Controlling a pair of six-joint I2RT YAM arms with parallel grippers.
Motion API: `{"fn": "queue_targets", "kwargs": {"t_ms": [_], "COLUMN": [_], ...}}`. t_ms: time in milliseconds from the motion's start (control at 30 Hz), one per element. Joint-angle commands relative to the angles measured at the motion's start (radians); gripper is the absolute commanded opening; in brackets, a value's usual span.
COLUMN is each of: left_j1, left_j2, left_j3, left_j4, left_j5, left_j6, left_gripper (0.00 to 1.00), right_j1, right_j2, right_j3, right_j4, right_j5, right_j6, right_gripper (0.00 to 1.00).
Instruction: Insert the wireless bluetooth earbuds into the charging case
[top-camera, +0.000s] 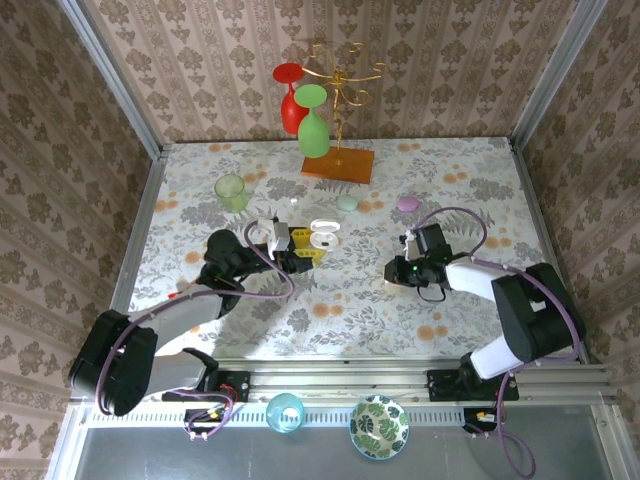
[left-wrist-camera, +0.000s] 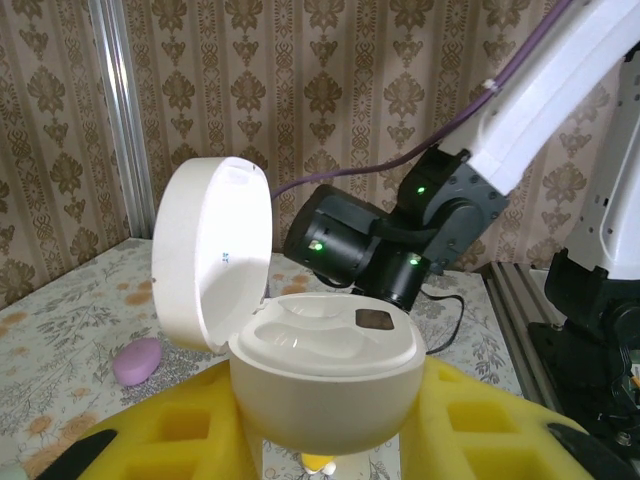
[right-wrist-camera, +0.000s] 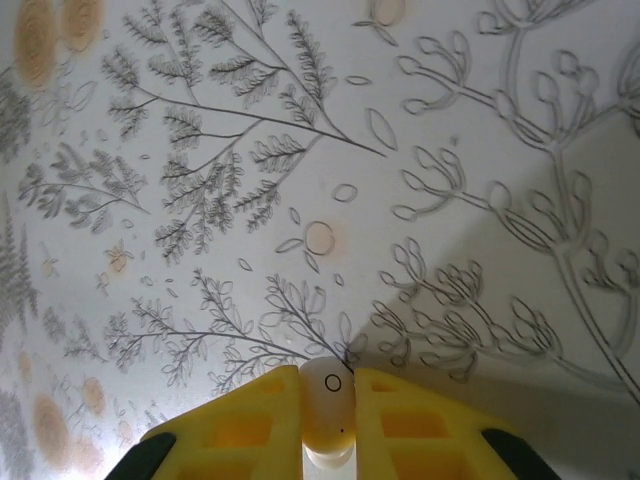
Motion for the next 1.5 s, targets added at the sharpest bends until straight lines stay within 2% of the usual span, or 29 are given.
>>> {"fn": "queue_targets", "kwargs": {"t_ms": [0,167,333,567,867,1467], "left_j1": [0.004,0.002,0.000,-0.001,0.000,0.000], "left_j2": [0.012,0.024,0.033,0.027,0.025,0.049], "left_j3": [0.006,0.011,0.018,0.020,0.020,0.028], "left_j4": [0.059,0.070,0.077,0.072,0.069,0.076], "left_j5": [-0.003,-0.001,-0.001,0.002,0.001,-0.008], "left_j6": [-0.023,-0.030,-0.033,-0.037,-0.030,-0.018], "left_gripper": [0.27,0.27,0.27,0.27,0.27,0.27], "right_j1": [0.087,0.233,0.303,0.332,0.377,0.414], "right_j2": [-0.083,-0.207,-0.232,-0.197,-0.126,-0.215], "right_j3": [-0.013,0.028,0.120,0.209,0.319,0.400], "right_j4": [-0.023,-0.191,-0.372,-0.446,-0.567,-0.651], "right_j5": [0.293,0.688,0.890,0.920,1.003,1.068], "right_j6": [0.137,0.290,0.405,0.400,0.413,0.383], "right_gripper": [0.14,0.13,0.10,0.12,0.09,0.07]}}
